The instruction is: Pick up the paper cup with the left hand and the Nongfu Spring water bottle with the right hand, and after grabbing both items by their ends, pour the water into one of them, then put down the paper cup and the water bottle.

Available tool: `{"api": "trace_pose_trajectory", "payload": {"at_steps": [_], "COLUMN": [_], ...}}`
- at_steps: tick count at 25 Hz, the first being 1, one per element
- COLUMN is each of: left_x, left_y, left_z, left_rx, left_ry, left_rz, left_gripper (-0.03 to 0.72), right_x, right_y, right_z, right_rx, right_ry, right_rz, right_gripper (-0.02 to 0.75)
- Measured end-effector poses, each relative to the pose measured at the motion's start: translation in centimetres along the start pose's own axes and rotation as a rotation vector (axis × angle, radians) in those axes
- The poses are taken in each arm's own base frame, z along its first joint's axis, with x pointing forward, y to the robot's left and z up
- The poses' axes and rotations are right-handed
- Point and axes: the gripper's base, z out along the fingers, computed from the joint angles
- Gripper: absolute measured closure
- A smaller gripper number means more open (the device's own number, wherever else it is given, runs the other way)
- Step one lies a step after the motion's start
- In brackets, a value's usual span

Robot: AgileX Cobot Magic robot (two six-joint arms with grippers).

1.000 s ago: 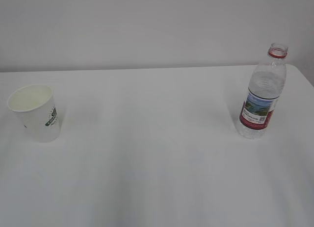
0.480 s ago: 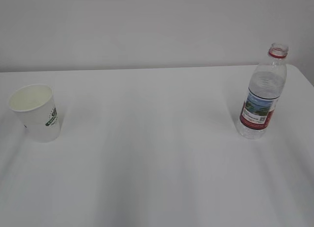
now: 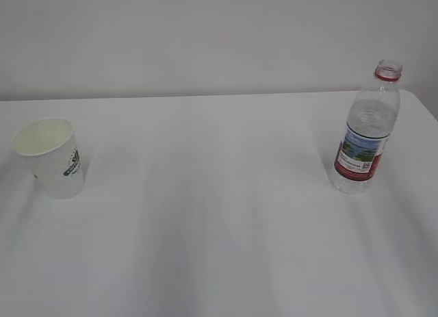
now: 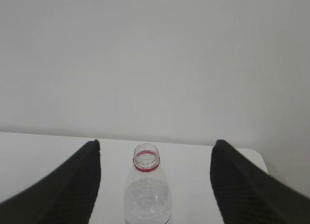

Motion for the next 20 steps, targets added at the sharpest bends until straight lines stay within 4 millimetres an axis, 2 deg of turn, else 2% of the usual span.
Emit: {"api": "trace_pose_trajectory", "payload": {"at_steps": [5, 8, 13, 20], "left_x": [1.8, 3.3, 5.6, 7.6], "left_y": [0.0, 0.1, 0.1, -0.3], "left_z": [1.6, 1.6, 0.6, 0.1], "left_rx": [-0.002, -0.004, -0.008, 0.043], "left_ry": [0.013, -0.009, -0.053, -0.016], "left_rz": [0.003, 0.005, -0.004, 0.012], "left_gripper": [0.153, 0.164, 0.182, 0.184], "right_x": [0.3, 1.1, 3.6, 7.9], "right_y": [0.0, 0.0, 0.1, 0.2], "right_z": [1.6, 2.6, 3.2, 2.4], "right_rx": [0.002, 0.001, 0.001, 0.004], "right_ry": [-0.015, 0.019, 0.064, 0.105], "right_rz": [0.000, 0.000, 0.012, 0.048], "right_gripper": [0.200, 0.200, 0.200, 0.200]}}
